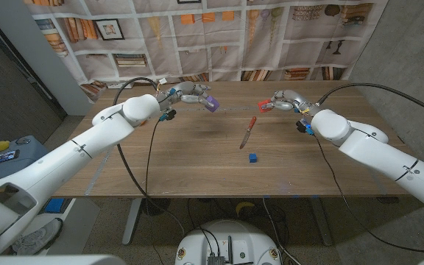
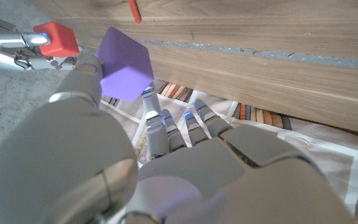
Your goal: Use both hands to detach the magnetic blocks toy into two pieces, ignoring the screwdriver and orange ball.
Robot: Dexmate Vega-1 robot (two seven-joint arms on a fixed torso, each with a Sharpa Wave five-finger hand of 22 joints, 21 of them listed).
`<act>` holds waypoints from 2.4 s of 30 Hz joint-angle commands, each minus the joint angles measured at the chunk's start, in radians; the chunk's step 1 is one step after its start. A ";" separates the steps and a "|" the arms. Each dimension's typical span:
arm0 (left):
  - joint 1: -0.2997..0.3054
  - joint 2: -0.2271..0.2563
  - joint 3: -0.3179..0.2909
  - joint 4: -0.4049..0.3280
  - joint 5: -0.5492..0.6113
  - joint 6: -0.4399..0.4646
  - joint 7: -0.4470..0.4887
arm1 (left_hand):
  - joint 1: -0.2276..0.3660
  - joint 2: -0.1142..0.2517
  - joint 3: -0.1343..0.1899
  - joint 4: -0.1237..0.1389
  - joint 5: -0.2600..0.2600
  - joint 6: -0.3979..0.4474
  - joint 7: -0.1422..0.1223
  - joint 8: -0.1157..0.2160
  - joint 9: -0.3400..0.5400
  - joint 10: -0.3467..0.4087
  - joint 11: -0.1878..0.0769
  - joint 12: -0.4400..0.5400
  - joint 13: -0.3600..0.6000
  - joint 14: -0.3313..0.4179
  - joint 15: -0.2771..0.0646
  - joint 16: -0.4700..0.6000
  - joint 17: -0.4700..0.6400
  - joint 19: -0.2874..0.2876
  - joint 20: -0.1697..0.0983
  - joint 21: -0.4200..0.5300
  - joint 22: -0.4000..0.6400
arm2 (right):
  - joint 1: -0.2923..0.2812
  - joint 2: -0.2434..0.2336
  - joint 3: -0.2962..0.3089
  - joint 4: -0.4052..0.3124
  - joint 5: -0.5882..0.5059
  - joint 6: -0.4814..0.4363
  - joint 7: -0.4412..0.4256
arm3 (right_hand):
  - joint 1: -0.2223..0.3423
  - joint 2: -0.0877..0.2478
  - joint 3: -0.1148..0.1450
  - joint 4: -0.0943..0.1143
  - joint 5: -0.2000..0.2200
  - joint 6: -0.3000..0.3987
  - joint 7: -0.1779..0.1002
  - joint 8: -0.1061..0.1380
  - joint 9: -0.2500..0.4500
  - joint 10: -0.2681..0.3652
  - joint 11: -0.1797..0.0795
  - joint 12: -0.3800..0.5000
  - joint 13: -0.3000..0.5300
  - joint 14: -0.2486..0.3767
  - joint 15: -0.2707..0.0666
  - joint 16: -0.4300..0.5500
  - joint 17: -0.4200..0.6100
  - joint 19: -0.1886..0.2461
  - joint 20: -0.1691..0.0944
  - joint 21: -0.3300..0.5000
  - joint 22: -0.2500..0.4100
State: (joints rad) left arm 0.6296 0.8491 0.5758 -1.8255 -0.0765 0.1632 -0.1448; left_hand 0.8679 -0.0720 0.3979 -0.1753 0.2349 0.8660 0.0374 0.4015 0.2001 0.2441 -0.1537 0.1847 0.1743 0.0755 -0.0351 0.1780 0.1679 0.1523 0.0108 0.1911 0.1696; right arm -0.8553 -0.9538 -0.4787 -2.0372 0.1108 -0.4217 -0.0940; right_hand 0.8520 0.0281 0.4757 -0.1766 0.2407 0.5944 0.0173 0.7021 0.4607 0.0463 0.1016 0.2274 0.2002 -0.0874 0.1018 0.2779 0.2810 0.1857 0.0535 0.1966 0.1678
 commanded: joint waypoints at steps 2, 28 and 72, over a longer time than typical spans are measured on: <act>-0.042 0.024 0.040 -0.006 0.125 0.010 -0.051 | 0.124 0.112 0.009 -0.001 0.011 0.082 -0.082 0.008 0.060 -0.007 0.001 0.001 0.004 -0.005 -0.001 -0.003 0.002 0.002 0.002 0.002 0.004 | 0.058 -0.049 -0.078 -0.054 -0.135 -0.132 0.052 | 0.074 0.055 -0.001 -0.002 0.007 0.049 -0.055 0.002 0.001 -0.003 -0.007 -0.006 0.003 -0.004 0.001 -0.002 0.003 0.010 -0.002 -0.001 0.002; -0.046 -0.004 0.091 0.029 0.307 -0.015 -0.069 | 0.130 0.110 0.005 0.001 0.019 0.085 -0.086 0.004 0.055 -0.017 0.001 0.003 0.004 -0.002 -0.010 0.001 0.001 0.010 -0.003 0.003 0.004 | 0.129 -0.091 -0.179 -0.046 -0.362 -0.189 0.223 | 0.104 0.056 -0.005 -0.004 0.012 0.033 -0.069 -0.005 -0.012 -0.009 -0.021 -0.013 0.004 -0.001 -0.015 -0.005 0.004 0.020 -0.017 -0.001 0.001; -0.019 -0.031 0.136 0.070 0.431 0.007 -0.072 | 0.137 0.105 -0.003 0.004 0.029 0.065 -0.098 -0.011 0.048 -0.023 -0.005 0.005 0.004 -0.004 -0.013 0.000 0.002 0.006 -0.012 0.002 0.004 | 0.164 -0.006 -0.306 0.043 -0.818 -0.207 0.463 | 0.164 0.038 -0.018 -0.003 0.009 0.037 -0.095 0.006 -0.029 0.000 -0.041 -0.014 0.006 0.023 -0.033 0.001 0.006 0.051 -0.030 0.003 0.002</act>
State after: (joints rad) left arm 0.6094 0.8225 0.6998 -1.7604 0.3320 0.1616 -0.2110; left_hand 0.9088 -0.0759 0.3943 -0.1755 0.2591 0.8482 0.0195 0.3820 0.2001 0.2229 -0.1536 0.1848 0.1743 0.0750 -0.0357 0.1780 0.1679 0.1560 0.0071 0.1911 0.1697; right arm -0.6813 -0.9877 -0.7780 -2.0202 -0.6256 -0.6298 0.3333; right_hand 0.9585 0.0214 0.4619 -0.1822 0.2472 0.5640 -0.0130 0.6930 0.4292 0.0428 0.0622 0.2126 0.2024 -0.0624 0.0659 0.2735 0.2813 0.2234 0.0231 0.1966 0.1678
